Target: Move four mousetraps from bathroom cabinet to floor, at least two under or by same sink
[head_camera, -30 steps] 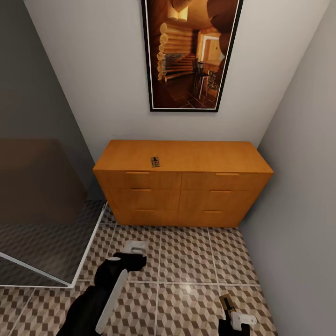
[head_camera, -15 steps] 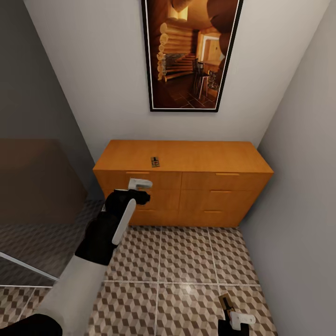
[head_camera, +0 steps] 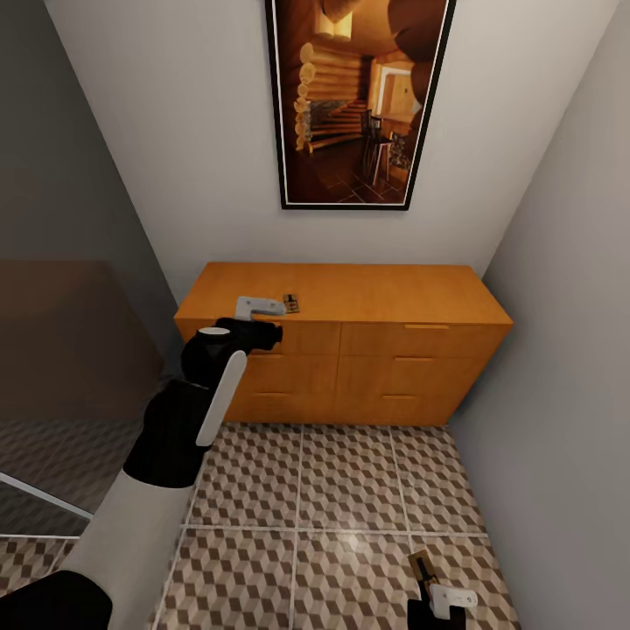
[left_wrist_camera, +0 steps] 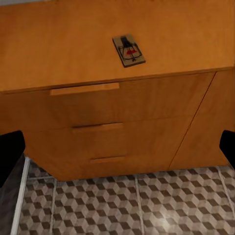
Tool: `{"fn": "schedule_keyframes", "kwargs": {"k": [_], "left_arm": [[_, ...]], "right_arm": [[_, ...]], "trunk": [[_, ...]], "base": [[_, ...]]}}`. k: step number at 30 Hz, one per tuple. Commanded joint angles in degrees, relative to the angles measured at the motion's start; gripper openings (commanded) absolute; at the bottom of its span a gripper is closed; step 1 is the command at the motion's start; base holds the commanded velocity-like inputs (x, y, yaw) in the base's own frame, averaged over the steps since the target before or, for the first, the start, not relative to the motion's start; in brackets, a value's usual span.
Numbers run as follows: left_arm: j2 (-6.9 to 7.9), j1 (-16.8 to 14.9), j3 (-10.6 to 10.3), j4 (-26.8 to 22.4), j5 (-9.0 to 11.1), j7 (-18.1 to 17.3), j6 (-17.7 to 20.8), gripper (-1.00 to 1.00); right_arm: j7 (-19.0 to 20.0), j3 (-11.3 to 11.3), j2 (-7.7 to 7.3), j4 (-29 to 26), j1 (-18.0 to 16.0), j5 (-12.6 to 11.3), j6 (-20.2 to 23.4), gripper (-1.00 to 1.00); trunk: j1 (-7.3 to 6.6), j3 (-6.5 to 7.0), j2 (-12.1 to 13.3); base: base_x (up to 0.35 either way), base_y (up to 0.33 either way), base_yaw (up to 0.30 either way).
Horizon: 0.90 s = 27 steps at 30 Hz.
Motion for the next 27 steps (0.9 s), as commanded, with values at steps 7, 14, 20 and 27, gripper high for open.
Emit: {"fn": "schedule_keyframes", "kwargs": {"k": [7,14,20,27], "left_arm": [[0.64,0.01,-0.33,-0.54,0.61,0.57,0.13,1.00],[0.64,0.04,-0.43,-0.52,0.61,0.57,0.09,1.00],[0.64,0.06,-0.45,-0.23,0.66,0.57,0.07,1.00],[0.33,0.01,-0.53,1.06,0.69,0.57,0.01,1.00]], "right_arm": [[0.01,0.34,-0.03,0.05,-0.04,-0.57,-0.21,-1.00],[0.00,0.33,-0.10,0.05,-0.04,-0.56,-0.18,-1.00],[0.00,0.33,-0.12,0.05,-0.04,-0.58,-0.13,-1.00],[0.05,0.33,-0.06,0.05,-0.04,-0.58,-0.05,-1.00]], "trunk": [[0.03,-0.10,-0.10],[0.03,-0.10,-0.10],[0.03,-0.10,-0.10],[0.03,-0.10,-0.10]], "base": [[0.000,0.000,0.000],[0.113,0.000,0.000],[0.301,0.000,0.000],[0.337,0.000,0.000]]}}
